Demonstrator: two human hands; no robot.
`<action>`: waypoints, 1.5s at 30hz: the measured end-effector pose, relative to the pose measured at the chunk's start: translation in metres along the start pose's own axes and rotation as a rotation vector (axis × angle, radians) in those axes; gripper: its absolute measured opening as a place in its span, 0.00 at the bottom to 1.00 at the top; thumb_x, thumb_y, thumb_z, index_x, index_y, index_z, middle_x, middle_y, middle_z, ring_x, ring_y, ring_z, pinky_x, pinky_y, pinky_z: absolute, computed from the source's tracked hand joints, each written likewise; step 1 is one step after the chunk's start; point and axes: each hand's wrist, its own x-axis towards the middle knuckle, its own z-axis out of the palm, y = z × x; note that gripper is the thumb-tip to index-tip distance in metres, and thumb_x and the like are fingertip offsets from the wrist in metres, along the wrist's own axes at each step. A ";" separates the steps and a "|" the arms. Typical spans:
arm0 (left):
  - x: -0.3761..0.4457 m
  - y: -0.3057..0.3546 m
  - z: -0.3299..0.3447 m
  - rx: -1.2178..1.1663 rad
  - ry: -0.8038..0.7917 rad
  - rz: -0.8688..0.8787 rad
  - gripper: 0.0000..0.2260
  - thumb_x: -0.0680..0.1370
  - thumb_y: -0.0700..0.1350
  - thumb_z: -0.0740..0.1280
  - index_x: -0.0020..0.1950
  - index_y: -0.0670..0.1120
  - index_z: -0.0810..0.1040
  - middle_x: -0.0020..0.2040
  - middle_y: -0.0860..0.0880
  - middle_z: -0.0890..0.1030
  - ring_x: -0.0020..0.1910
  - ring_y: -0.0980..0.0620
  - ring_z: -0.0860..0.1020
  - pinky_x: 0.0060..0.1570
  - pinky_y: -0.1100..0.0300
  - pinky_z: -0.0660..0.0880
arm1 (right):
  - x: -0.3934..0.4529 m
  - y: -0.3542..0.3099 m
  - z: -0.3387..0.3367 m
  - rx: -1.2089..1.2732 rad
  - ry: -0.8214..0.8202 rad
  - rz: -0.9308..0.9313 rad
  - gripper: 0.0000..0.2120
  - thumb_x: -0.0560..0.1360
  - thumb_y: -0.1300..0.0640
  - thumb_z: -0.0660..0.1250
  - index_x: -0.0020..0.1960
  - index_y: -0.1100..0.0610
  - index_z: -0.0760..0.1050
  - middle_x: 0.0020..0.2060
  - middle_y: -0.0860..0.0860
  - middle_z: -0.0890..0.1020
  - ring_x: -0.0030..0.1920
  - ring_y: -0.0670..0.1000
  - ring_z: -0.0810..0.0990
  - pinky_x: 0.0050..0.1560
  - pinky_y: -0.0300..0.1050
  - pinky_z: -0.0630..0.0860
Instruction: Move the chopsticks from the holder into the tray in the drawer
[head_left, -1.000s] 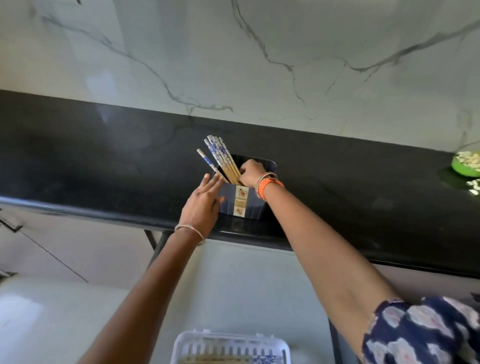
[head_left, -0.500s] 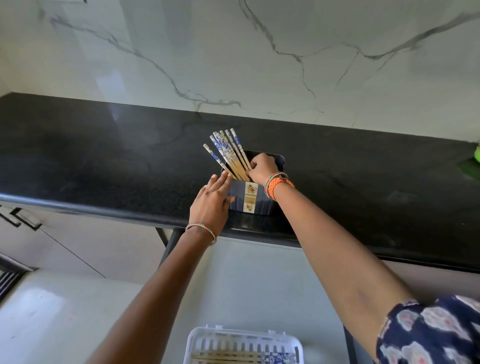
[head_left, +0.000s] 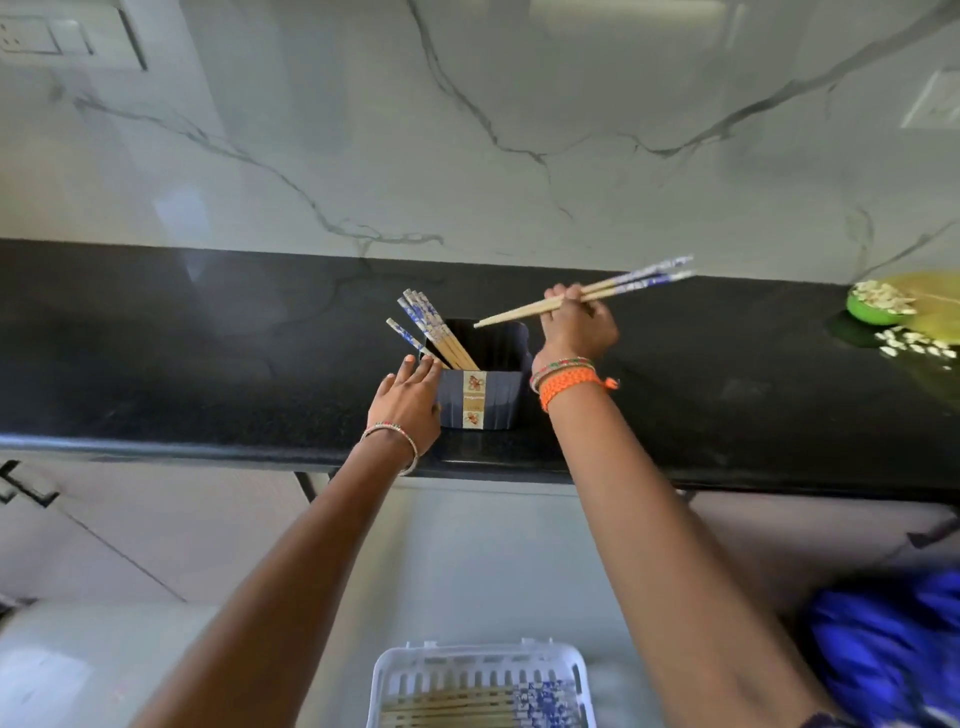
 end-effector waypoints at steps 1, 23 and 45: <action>-0.005 0.001 -0.002 -0.017 0.026 0.016 0.29 0.76 0.38 0.58 0.75 0.46 0.52 0.77 0.48 0.54 0.76 0.47 0.49 0.74 0.49 0.54 | -0.011 -0.005 -0.015 0.052 0.032 0.061 0.04 0.77 0.67 0.64 0.50 0.65 0.76 0.40 0.58 0.81 0.40 0.54 0.81 0.52 0.50 0.82; -0.270 -0.059 0.160 -0.543 -0.200 -0.526 0.16 0.76 0.37 0.59 0.63 0.42 0.74 0.58 0.39 0.80 0.55 0.41 0.79 0.57 0.52 0.75 | -0.167 0.178 -0.269 -0.421 0.322 0.833 0.09 0.78 0.69 0.57 0.42 0.63 0.71 0.36 0.54 0.71 0.36 0.49 0.72 0.39 0.41 0.75; -0.267 -0.060 0.159 -0.613 -0.239 -0.561 0.15 0.75 0.41 0.67 0.62 0.45 0.75 0.54 0.39 0.82 0.53 0.42 0.80 0.53 0.52 0.76 | -0.158 0.169 -0.294 -1.994 -0.967 -0.024 0.21 0.74 0.72 0.60 0.63 0.59 0.77 0.62 0.59 0.79 0.61 0.59 0.78 0.62 0.51 0.76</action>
